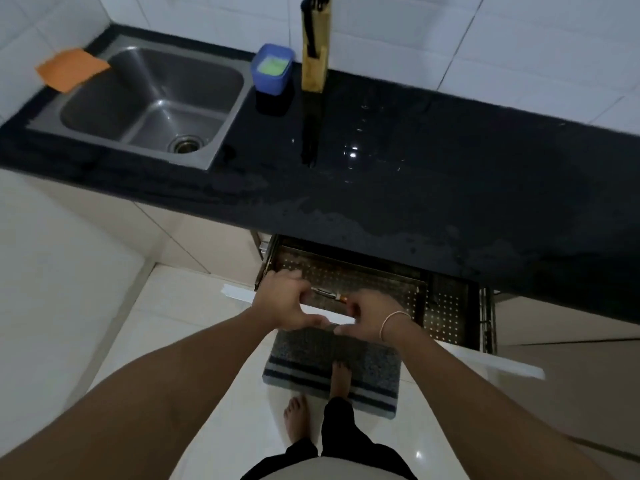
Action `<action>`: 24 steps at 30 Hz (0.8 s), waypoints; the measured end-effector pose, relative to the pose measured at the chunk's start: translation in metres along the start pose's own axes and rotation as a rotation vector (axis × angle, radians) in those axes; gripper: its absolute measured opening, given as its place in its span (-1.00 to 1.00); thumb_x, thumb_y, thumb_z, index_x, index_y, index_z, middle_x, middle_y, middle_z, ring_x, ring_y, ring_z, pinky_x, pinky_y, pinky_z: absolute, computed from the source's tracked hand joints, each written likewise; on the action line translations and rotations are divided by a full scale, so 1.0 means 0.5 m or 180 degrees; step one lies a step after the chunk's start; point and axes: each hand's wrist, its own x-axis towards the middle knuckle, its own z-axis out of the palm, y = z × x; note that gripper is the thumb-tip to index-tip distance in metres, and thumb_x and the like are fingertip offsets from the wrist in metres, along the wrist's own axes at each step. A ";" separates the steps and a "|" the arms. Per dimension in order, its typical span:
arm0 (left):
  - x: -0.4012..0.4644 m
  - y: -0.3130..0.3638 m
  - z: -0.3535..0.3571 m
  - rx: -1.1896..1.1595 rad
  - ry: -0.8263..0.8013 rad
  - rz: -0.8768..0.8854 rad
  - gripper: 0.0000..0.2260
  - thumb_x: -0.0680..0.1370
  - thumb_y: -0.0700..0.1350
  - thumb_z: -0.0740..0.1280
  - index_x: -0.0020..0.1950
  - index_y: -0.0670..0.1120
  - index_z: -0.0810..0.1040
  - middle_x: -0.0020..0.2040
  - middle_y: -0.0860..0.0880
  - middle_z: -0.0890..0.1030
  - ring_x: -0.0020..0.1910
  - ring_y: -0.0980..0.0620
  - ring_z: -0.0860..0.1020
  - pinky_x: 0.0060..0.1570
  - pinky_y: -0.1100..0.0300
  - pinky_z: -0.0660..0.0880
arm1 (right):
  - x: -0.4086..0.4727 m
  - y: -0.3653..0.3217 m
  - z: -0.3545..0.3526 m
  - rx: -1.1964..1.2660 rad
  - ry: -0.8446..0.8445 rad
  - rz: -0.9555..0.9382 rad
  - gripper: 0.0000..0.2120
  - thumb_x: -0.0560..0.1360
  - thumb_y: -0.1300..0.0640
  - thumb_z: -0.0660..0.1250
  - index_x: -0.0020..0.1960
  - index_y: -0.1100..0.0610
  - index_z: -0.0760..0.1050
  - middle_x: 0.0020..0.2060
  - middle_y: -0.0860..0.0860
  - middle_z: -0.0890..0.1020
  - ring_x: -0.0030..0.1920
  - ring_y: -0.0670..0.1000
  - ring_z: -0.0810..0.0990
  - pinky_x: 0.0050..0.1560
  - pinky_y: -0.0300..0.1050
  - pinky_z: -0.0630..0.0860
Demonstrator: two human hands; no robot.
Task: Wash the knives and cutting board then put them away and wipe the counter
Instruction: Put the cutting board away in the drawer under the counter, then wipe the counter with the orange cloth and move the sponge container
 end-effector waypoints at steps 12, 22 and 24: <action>0.083 0.028 -0.146 -0.0141 0.0895 -0.0367 -0.80 0.51 -0.05 0.42 0.03 0.01 0.42 -0.06 0.06 0.49 -0.07 -0.01 0.51 -0.09 0.10 0.40 | 0.108 -0.076 -0.186 -0.0104 0.1330 -0.0158 -0.90 0.53 0.08 0.27 0.01 0.06 0.39 -0.01 0.05 0.57 -0.02 0.14 0.59 -0.09 -0.03 0.36; 0.107 -0.143 -0.346 -0.0249 0.1192 -0.1088 -0.73 0.46 -0.15 0.35 0.16 -0.06 0.52 0.12 -0.02 0.46 0.10 -0.07 0.49 0.03 -0.06 0.54 | 0.237 -0.217 -0.373 0.0431 0.1035 -0.1189 -0.74 0.51 0.05 0.34 0.18 0.00 0.44 0.07 -0.02 0.51 -0.02 0.08 0.56 0.03 0.02 0.56; 0.103 -0.184 -0.368 -0.0323 0.1273 -0.1322 -0.72 0.47 -0.14 0.35 0.18 -0.06 0.53 0.17 -0.01 0.46 0.16 -0.05 0.47 0.10 -0.03 0.53 | 0.271 -0.258 -0.387 0.0397 0.1008 -0.1409 -0.73 0.51 0.04 0.34 0.21 0.01 0.45 0.09 0.00 0.50 0.02 0.09 0.57 0.07 0.04 0.56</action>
